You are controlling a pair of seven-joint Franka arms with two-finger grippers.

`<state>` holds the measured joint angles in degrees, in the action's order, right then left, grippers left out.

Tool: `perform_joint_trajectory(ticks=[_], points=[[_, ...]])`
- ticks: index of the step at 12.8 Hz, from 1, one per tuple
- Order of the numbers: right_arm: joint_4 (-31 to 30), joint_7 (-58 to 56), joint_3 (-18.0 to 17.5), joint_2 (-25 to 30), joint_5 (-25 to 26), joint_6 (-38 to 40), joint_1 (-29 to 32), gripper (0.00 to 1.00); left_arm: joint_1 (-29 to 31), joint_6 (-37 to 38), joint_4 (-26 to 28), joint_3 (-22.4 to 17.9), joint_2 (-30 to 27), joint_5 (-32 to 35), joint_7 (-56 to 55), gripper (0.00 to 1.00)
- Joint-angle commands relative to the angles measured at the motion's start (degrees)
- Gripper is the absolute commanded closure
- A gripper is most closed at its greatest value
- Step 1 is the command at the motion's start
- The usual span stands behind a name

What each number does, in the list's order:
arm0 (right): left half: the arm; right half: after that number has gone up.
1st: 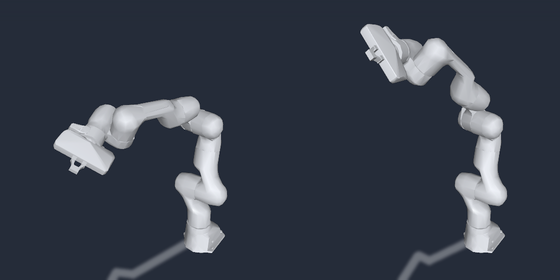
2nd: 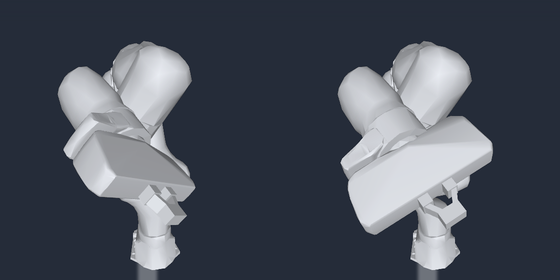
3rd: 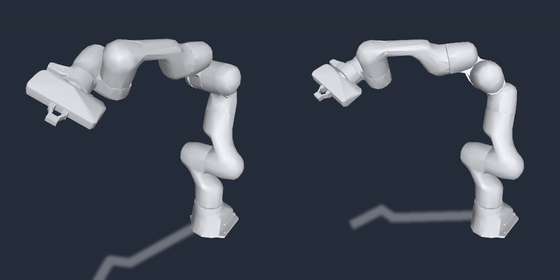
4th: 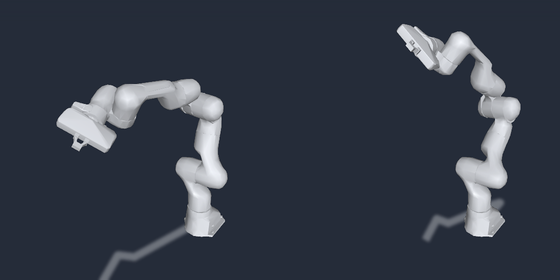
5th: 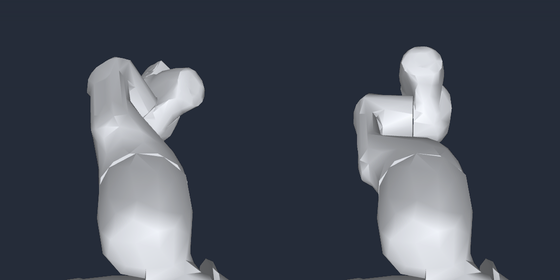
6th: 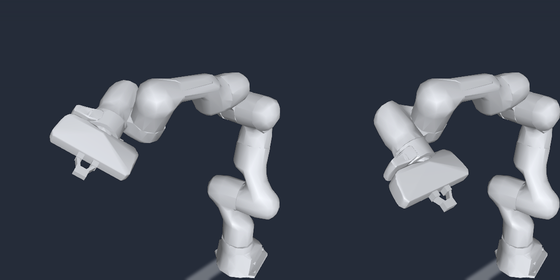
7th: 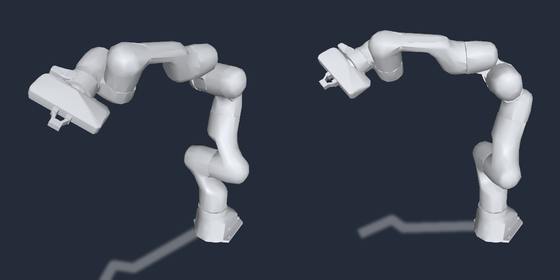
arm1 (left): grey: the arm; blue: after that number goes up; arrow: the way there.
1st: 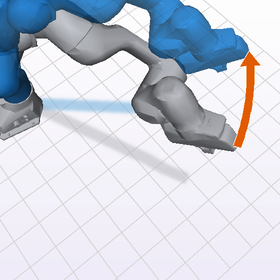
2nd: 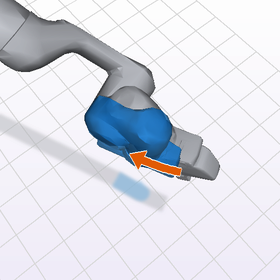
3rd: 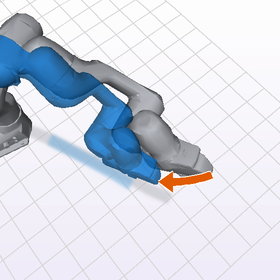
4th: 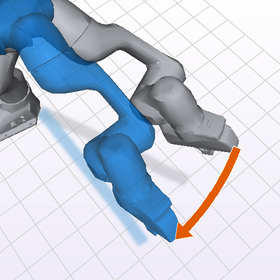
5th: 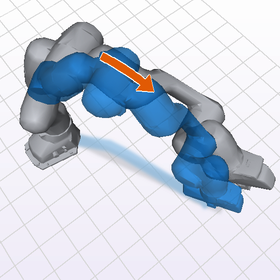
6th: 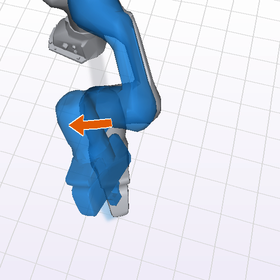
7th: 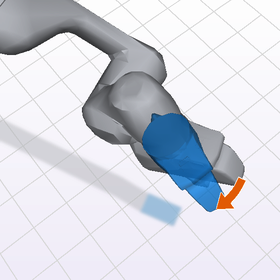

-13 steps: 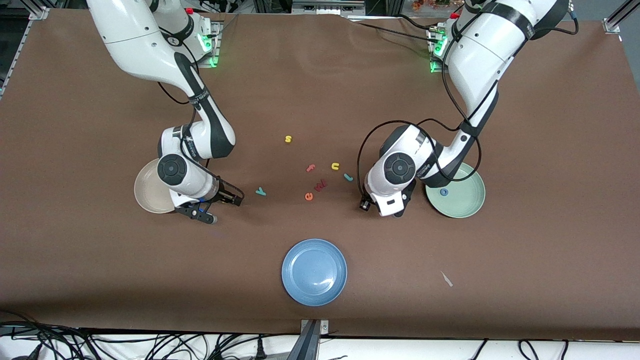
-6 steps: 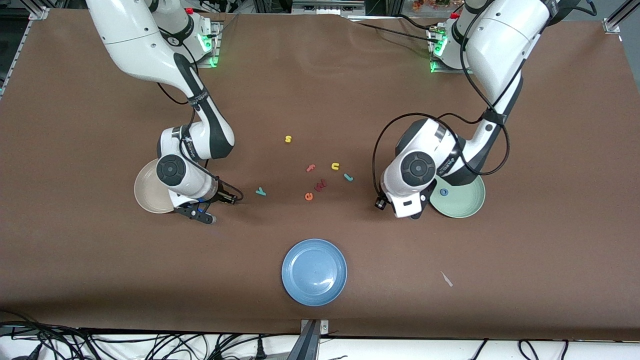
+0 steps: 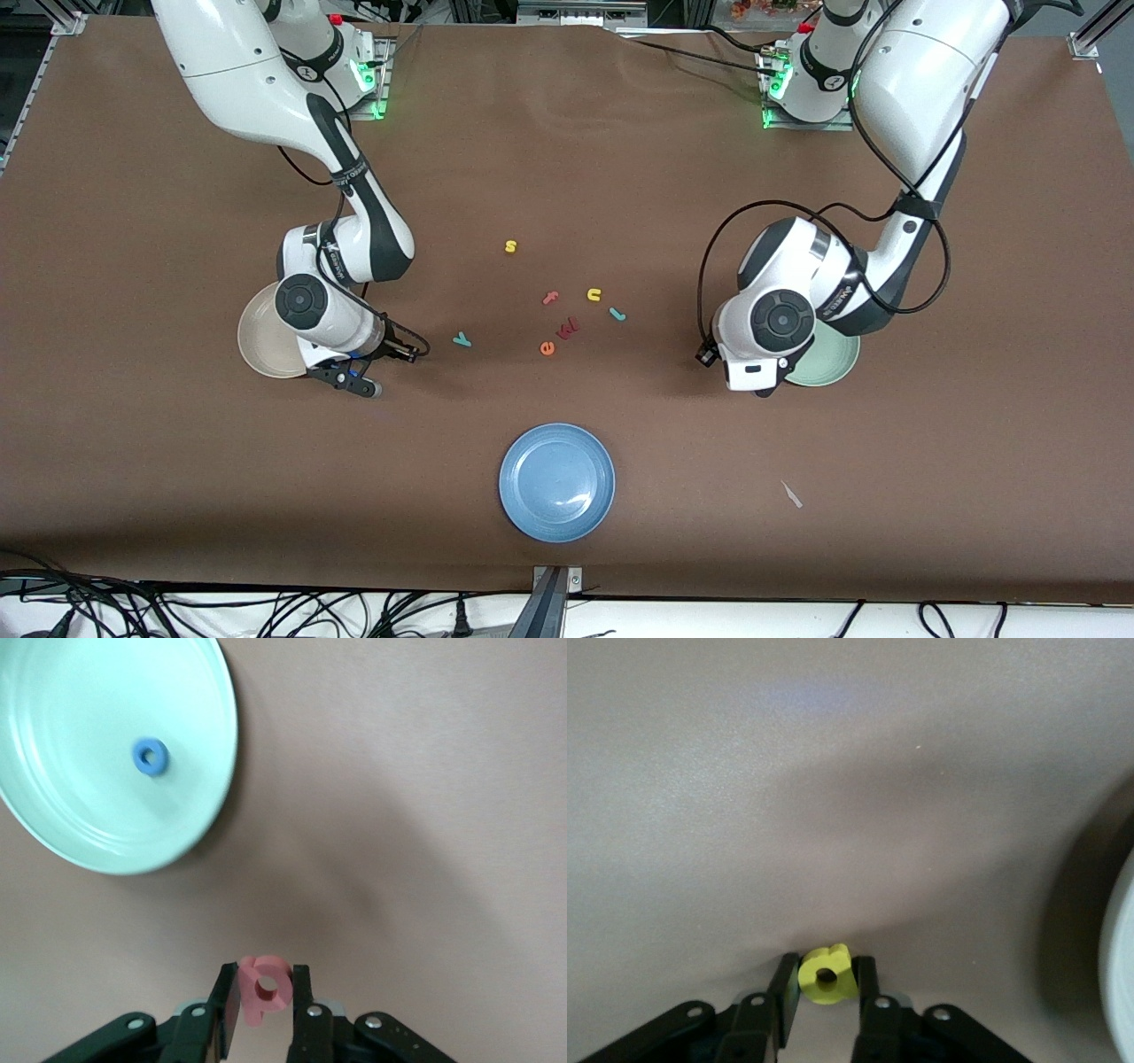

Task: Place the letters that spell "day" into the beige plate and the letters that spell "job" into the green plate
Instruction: 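Grasp the pink p with the left gripper while the right gripper grasps the yellow a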

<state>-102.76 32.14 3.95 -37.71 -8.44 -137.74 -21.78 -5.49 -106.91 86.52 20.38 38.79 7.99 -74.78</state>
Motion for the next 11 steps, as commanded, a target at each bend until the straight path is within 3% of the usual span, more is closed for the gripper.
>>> perform_joint_trajectory(ticks=[1,7,11], points=[[0.11,-1.47,-0.35,-0.35,-1.40,-0.43,0.42,0.72,2.66,3.11,1.72,0.01,-2.57,-0.08,10.58,1.00],[3.08,-1.56,-0.18,0.35,-1.84,4.13,0.34,0.80,9.08,6.10,4.79,0.01,-4.59,-0.08,30.72,1.00],[1.52,-6.02,1.49,5.79,-1.75,11.34,0.51,0.80,14.18,5.49,7.78,0.01,-4.60,-0.08,40.84,1.00]])
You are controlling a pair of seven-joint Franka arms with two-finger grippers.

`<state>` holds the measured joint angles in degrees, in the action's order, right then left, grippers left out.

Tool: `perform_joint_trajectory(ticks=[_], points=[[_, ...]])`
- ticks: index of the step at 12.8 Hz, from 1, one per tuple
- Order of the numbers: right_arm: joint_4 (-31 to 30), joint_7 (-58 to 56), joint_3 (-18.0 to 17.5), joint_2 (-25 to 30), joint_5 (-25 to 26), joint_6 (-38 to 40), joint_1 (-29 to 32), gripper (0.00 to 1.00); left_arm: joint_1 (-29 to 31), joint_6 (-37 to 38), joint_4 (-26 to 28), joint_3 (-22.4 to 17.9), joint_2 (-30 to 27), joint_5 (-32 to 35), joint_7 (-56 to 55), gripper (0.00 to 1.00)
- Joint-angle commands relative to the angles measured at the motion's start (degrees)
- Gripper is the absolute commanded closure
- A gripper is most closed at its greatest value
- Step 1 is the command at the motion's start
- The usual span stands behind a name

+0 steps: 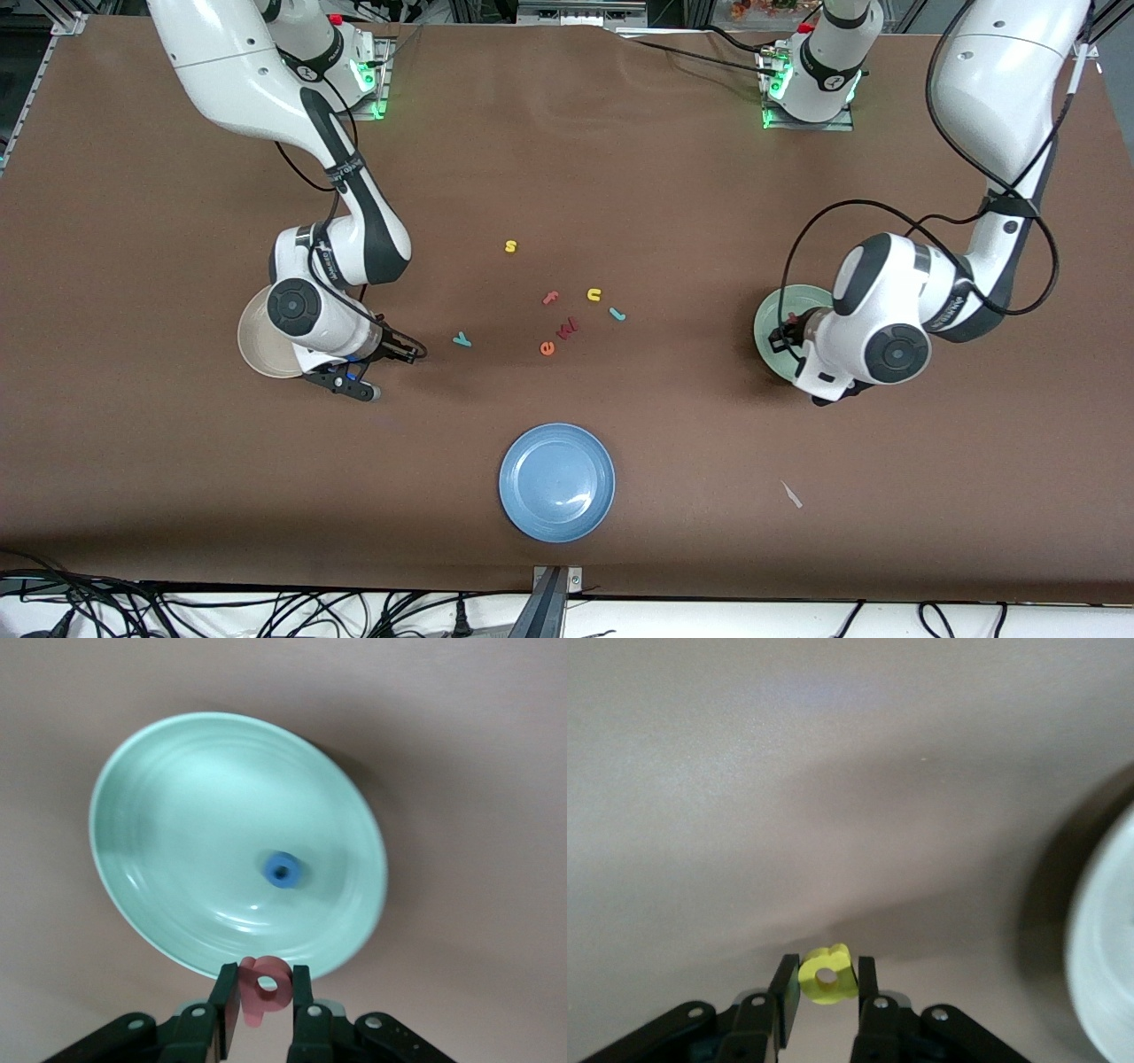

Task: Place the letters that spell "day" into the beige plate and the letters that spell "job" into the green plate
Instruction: 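Grasp the pink p with the left gripper while the right gripper grasps the yellow a, then drop the p in the green plate while the right gripper drops a in beige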

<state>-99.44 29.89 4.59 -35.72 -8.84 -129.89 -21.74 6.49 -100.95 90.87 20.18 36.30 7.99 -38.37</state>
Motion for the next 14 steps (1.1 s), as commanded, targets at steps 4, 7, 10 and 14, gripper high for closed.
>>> perform_joint_trajectory(ticks=[4,7,10,14], points=[[-11.28,-11.58,3.84,12.41,-0.57,2.89,0.38,0.80,6.34,-2.75,4.66,0.13,0.16,0.00,10.51,1.00],[-18.22,-19.57,7.44,17.43,-0.39,0.44,0.38,0.80,7.56,-9.24,8.00,0.04,1.49,3.86,10.51,1.00],[-24.65,-30.64,11.22,18.15,-0.39,-8.34,0.47,0.80,7.92,-12.69,8.45,0.04,2.63,5.80,10.51,1.00],[-23.09,-39.11,13.60,14.38,-0.74,-9.51,1.96,0.07,8.10,-12.08,7.83,0.21,2.11,5.72,10.43,0.00]])
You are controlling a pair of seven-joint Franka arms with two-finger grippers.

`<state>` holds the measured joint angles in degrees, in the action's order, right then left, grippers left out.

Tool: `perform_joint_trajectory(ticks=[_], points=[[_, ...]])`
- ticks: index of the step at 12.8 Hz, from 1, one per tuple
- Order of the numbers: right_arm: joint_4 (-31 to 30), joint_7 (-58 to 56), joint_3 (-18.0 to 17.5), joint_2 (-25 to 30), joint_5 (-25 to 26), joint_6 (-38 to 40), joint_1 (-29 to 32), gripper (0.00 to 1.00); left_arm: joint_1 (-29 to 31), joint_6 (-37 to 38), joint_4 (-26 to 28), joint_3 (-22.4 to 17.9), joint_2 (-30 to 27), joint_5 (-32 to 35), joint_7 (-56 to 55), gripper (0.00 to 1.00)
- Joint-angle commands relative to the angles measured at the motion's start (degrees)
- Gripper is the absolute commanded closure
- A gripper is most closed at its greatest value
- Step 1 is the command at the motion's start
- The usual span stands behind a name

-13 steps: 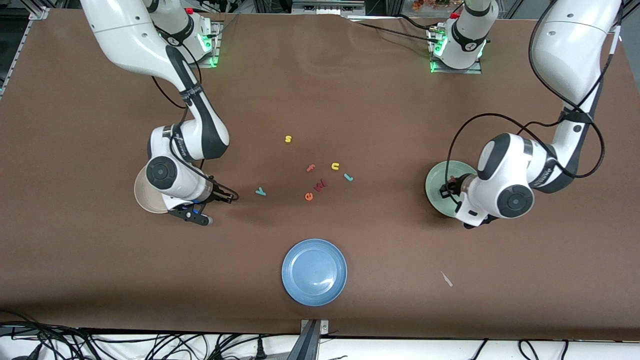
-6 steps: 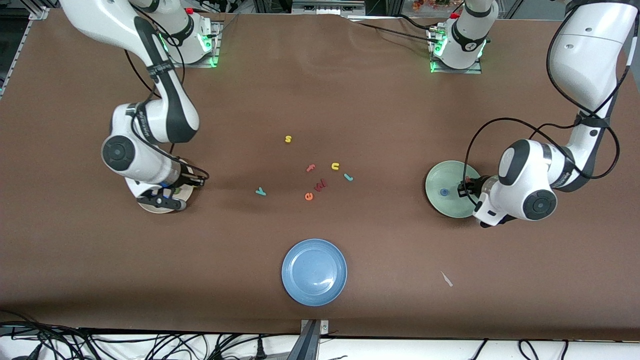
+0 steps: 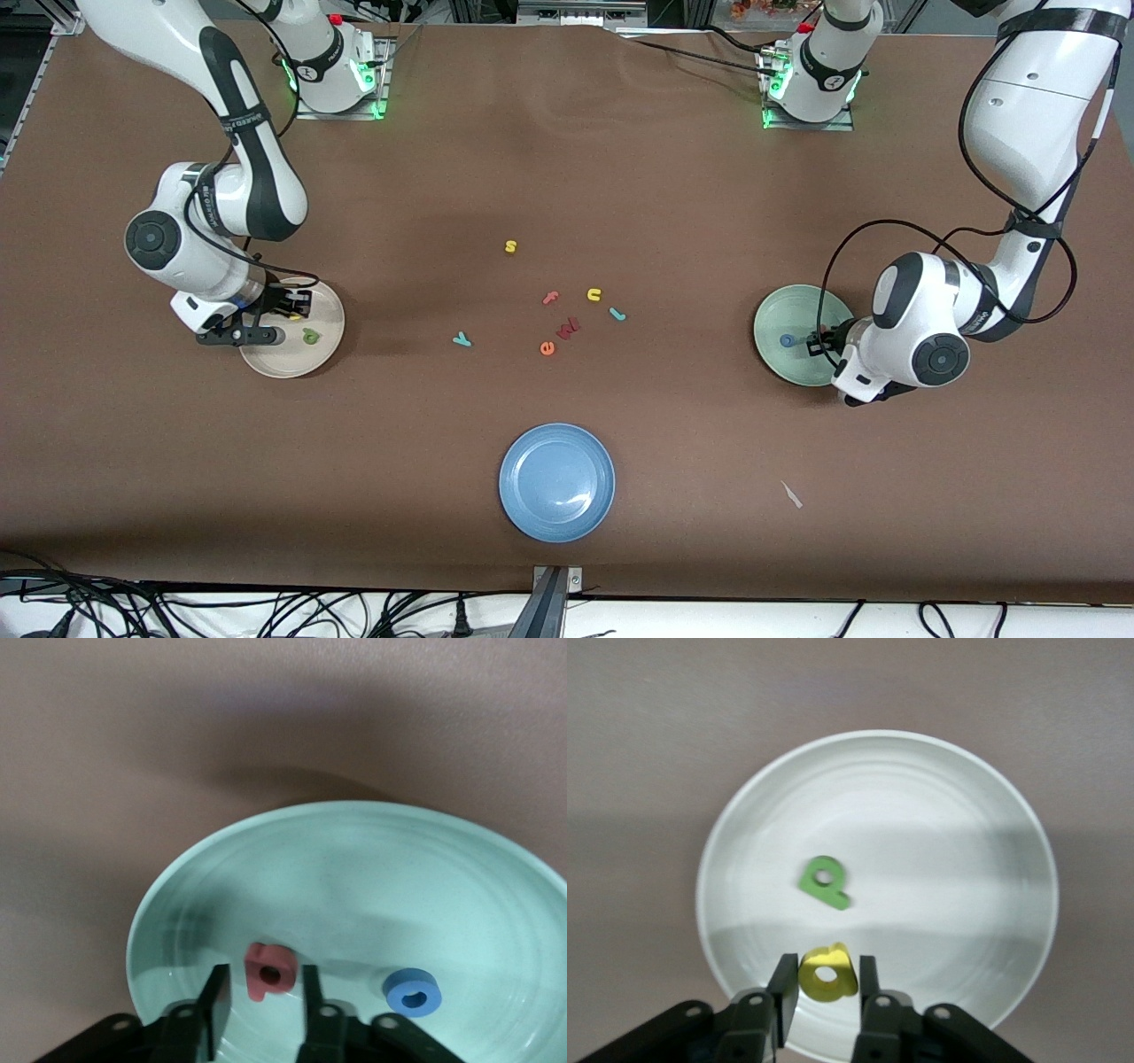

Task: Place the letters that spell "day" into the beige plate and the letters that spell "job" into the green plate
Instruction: 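Drop the p in the green plate while the right gripper drops a in beige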

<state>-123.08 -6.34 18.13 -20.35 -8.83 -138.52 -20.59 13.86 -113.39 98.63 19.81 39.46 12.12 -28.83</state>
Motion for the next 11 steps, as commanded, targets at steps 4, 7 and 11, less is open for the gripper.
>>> perform_joint_trajectory(ticks=[4,7,11], points=[[3.71,1.30,-0.46,-1.53,-1.36,2.62,0.20,0.00,0.03,4.30,-0.28,3.72,-4.73,0.18,-4.19,0.00],[6.00,10.70,-5.37,-1.80,-1.80,3.69,0.11,0.00,0.03,5.37,-0.63,11.62,-6.06,-0.35,-21.12,0.00],[9.42,17.50,-12.32,-3.73,-1.80,3.69,0.11,0.00,-4.61,4.49,-2.12,15.52,-4.57,-2.53,-35.05,0.00]])
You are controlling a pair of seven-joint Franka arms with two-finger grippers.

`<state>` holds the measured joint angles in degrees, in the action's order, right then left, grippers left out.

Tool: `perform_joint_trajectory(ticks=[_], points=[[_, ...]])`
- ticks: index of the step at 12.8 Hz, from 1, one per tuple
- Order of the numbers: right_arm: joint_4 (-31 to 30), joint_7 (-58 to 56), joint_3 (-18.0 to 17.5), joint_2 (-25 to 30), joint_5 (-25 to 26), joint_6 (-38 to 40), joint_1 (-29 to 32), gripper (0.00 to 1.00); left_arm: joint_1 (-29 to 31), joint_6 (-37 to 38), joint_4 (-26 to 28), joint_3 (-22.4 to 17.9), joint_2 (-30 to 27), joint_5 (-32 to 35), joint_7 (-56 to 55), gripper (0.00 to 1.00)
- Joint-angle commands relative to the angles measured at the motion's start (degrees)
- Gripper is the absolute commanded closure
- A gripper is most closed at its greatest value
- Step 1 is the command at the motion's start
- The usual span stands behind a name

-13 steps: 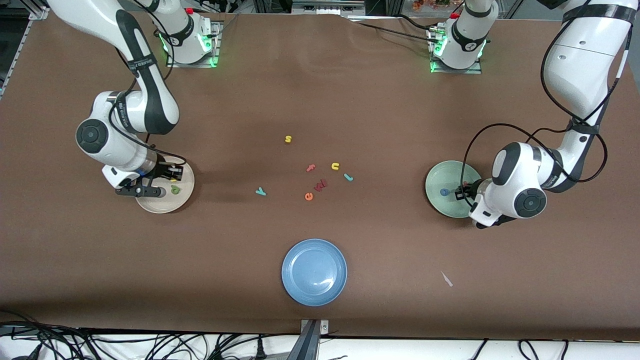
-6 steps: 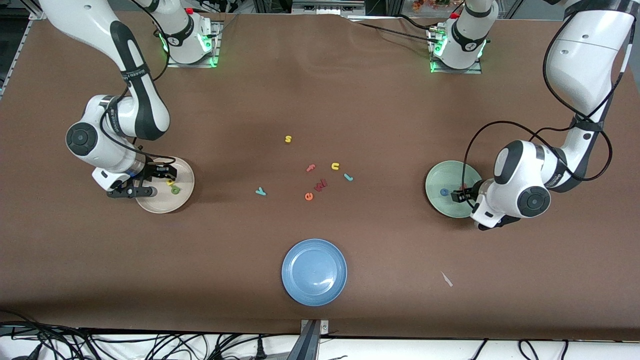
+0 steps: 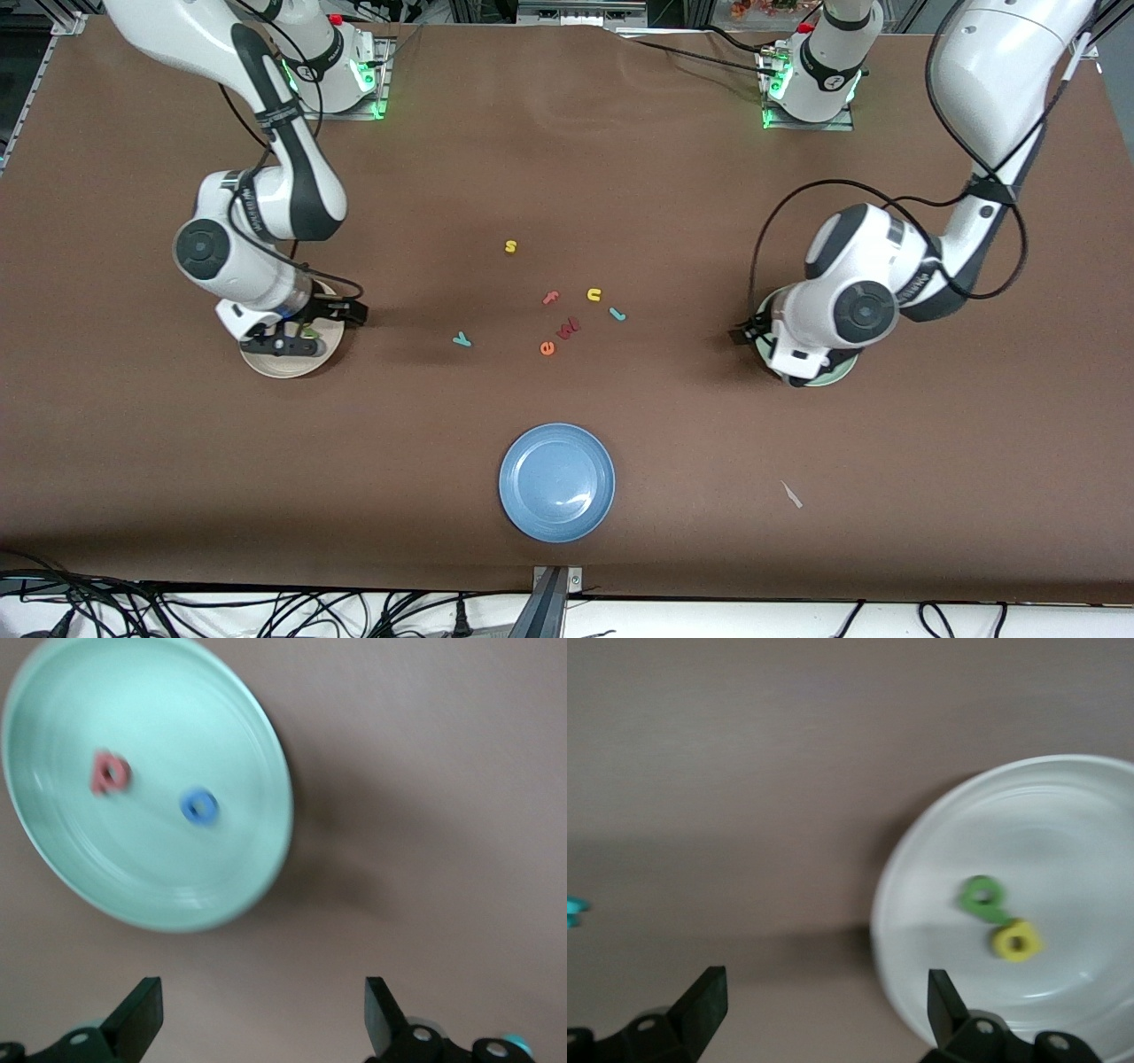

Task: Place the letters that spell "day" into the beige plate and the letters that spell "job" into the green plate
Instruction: 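Drop the p in the green plate while the right gripper drops a in beige, then move the left gripper to the cyan 1 while the right gripper reaches the cyan y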

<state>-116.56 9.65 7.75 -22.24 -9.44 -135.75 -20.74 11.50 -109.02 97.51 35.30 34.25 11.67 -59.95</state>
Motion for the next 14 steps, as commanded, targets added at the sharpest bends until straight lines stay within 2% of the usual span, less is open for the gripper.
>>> perform_joint_trajectory(ticks=[1,3,5,7,9,12,14], points=[[3.62,1.52,-3.17,-2.27,-1.19,0.93,0.26,0.00,-4.18,-0.93,-2.05,0.03,1.43,-4.00,-6.12,0.00],[5.29,0.73,-5.54,-3.59,-0.75,0.93,0.17,0.00,-7.35,-6.09,-2.24,-0.06,2.66,-6.64,-10.25,0.00],[6.26,0.20,-8.18,-5.08,-0.23,0.93,-0.09,0.00,-11.13,-12.16,-2.24,-0.15,4.77,-6.22,-15.08,0.00],[7.57,-1.64,-8.37,-6.49,0.12,0.57,-2.19,0.00,-14.56,-18.05,-2.15,-0.58,6.53,-5.78,-19.48,0.00],[7.75,-2.96,-8.45,-7.28,1.44,-0.56,-3.78,0.00,-17.02,-19.56,-2.06,-1.72,8.11,-4.47,-20.47,0.01],[7.75,-5.33,-8.45,-9.04,6.26,-3.63,-4.93,0.00,-23.95,-23.51,-2.15,-6.80,9.61,-2.17,-25.01,0.03],[7.67,-8.84,-8.45,-10.53,7.24,-6.62,-5.02,0.00,-27.83,-23.79,-2.24,-10.94,9.44,-2.17,-26.01,0.11]])
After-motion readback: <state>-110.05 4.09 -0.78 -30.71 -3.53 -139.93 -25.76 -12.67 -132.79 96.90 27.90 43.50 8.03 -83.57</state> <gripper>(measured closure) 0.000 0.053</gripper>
